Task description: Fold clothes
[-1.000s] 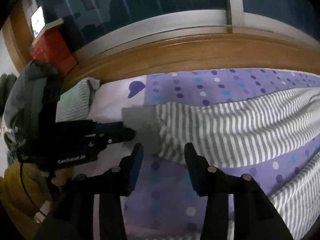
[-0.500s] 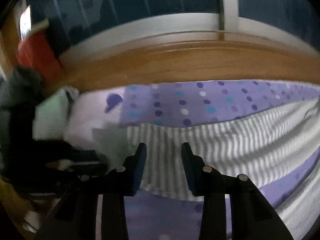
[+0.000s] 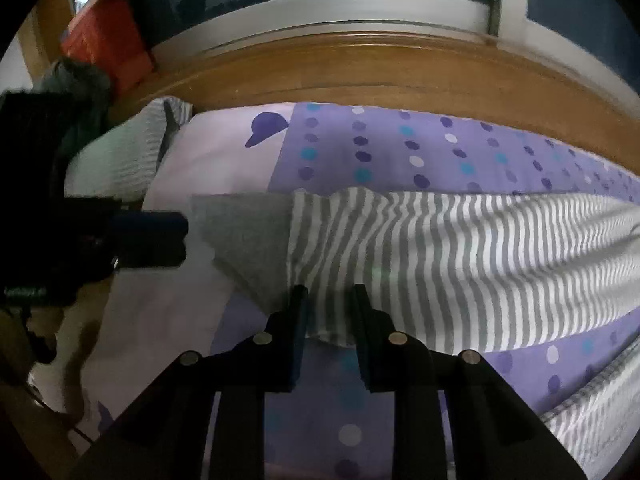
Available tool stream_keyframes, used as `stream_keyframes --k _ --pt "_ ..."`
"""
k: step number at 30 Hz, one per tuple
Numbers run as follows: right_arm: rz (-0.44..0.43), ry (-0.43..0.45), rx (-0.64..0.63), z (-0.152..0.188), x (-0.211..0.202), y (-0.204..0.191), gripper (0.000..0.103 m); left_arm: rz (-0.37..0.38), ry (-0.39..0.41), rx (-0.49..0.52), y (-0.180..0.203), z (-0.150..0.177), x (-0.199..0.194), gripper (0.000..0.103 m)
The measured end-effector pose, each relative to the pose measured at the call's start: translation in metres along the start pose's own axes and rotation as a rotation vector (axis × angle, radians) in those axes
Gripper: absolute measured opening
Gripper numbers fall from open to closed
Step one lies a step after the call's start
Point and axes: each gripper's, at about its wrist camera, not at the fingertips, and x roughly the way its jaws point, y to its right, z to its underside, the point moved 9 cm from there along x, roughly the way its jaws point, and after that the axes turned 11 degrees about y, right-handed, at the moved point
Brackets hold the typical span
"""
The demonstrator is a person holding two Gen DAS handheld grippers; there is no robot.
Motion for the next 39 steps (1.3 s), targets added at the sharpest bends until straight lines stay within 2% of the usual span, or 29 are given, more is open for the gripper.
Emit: stream_keyframes --k 4,7,9,14,17,18,23,27,31,33,36,39 --pt "-0.021 0.005 0.060 -0.003 0.002 0.005 0.023 0.003 -0.011 0.056 0.008 0.001 0.009 0.025" --pt "-0.026 0.010 0.073 -0.004 0.001 0.005 0.023 -0.012 -0.014 0.113 0.005 -0.005 0.020 0.025" --pt "-0.028 0.011 0.076 -0.004 0.001 0.005 0.023 0.003 -0.019 0.152 0.005 -0.007 0.024 0.026" --pt "-0.035 0.009 0.084 -0.005 0.000 0.006 0.023 0.107 -0.077 0.174 0.005 -0.007 0.041 0.026" --pt "-0.036 0.008 0.084 -0.006 0.000 0.007 0.023 0.234 -0.115 0.088 0.013 -0.004 0.044 0.026" --pt "-0.036 0.006 0.086 -0.007 0.000 0.007 0.023 0.289 -0.129 0.066 0.020 -0.001 0.040 0.026" --pt "-0.031 -0.001 0.091 -0.009 -0.002 0.005 0.023 0.401 -0.173 0.057 0.045 0.021 0.010 0.025" --pt "-0.033 0.012 0.057 -0.010 -0.006 -0.004 0.023 0.357 -0.150 0.050 0.047 0.027 -0.009 0.025" --pt "-0.020 0.009 0.024 -0.006 -0.002 -0.010 0.023 0.323 -0.044 0.013 0.041 -0.003 -0.016 0.025" --pt "-0.023 0.018 0.035 -0.005 -0.004 -0.011 0.022 0.275 -0.019 0.021 0.035 -0.016 -0.010 0.025" --pt "-0.027 0.024 0.047 -0.003 -0.006 -0.010 0.022 0.190 -0.049 0.073 0.026 -0.013 0.002 0.026" --pt "-0.048 0.024 0.095 -0.001 -0.005 -0.005 0.022 0.207 -0.079 0.084 0.025 -0.004 -0.002 0.026"
